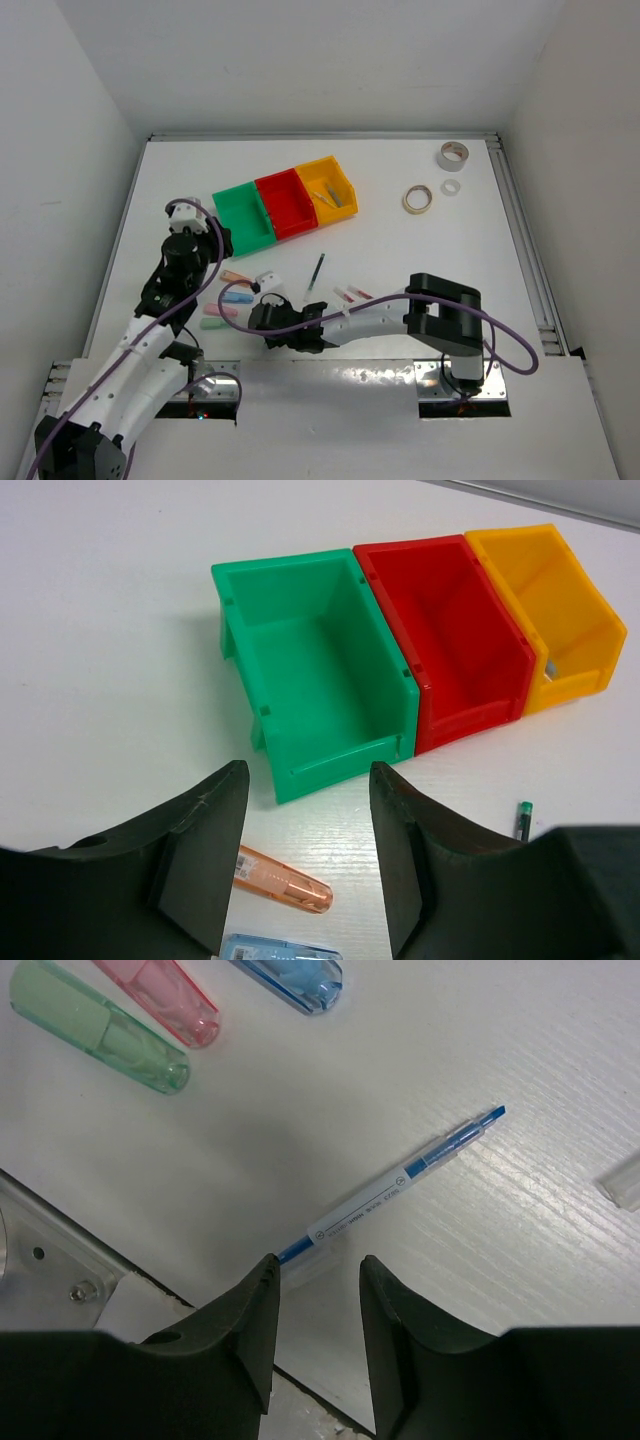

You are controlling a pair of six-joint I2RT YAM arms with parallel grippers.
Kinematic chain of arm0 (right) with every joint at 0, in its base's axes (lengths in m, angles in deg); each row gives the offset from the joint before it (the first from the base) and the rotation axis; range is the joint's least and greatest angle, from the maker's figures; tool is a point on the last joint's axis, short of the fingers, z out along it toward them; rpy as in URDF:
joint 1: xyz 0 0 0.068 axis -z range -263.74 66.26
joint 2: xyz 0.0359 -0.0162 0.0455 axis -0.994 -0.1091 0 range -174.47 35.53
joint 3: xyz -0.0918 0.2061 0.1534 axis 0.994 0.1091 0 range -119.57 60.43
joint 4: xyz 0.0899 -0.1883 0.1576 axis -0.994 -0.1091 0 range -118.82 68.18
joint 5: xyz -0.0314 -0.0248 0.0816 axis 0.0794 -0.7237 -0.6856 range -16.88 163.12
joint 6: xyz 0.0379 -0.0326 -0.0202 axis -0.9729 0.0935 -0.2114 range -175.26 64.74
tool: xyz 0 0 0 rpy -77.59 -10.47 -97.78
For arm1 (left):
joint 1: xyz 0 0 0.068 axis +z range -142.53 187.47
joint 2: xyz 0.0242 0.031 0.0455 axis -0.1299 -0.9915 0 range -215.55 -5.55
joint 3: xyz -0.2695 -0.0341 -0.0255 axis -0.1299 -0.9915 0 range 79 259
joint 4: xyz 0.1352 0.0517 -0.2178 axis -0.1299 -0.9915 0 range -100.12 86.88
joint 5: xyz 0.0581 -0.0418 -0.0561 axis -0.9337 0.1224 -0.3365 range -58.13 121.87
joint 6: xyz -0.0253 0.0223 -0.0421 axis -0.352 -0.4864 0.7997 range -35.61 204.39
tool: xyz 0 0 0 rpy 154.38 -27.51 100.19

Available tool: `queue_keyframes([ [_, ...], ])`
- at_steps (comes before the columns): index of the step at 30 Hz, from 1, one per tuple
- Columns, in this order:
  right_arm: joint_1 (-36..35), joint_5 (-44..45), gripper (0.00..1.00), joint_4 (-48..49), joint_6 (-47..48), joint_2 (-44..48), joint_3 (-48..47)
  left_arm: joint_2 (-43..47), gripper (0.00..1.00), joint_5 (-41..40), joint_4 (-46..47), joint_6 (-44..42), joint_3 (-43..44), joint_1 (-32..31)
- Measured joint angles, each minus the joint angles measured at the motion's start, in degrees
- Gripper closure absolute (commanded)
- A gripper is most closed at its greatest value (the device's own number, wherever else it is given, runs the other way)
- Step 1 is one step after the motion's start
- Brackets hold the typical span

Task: Sort the stationery into containers
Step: Pick up the pen cap at the corner of the board.

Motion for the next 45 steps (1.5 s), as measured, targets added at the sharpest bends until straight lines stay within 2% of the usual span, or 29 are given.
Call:
queue_keyframes([
  [23,-0.24,-0.31,0.67,-1.18,-2.03,-2.29,0.02,1.31,0.50,-2.23,2.03,-1.25,-0.52,-0.87],
  [32,-0.50,2.38,0.79,-2.93,-3.74,-2.78,-0.04,2.10,0.50,-3.26,1.05,-1.31,-0.85,-1.51],
  [40,-1.29,3.67,0.80,-3.93,-2.38,-2.69,-0.02,2.62,0.50,-4.04,0.79,-1.64,-0.85,-1.57],
  [45,-1.90,3.63,0.77,-4.15,-0.79,-2.29,0.48,2.62,0.50,-4.24,0.74,-1.66,-0.85,-1.57],
])
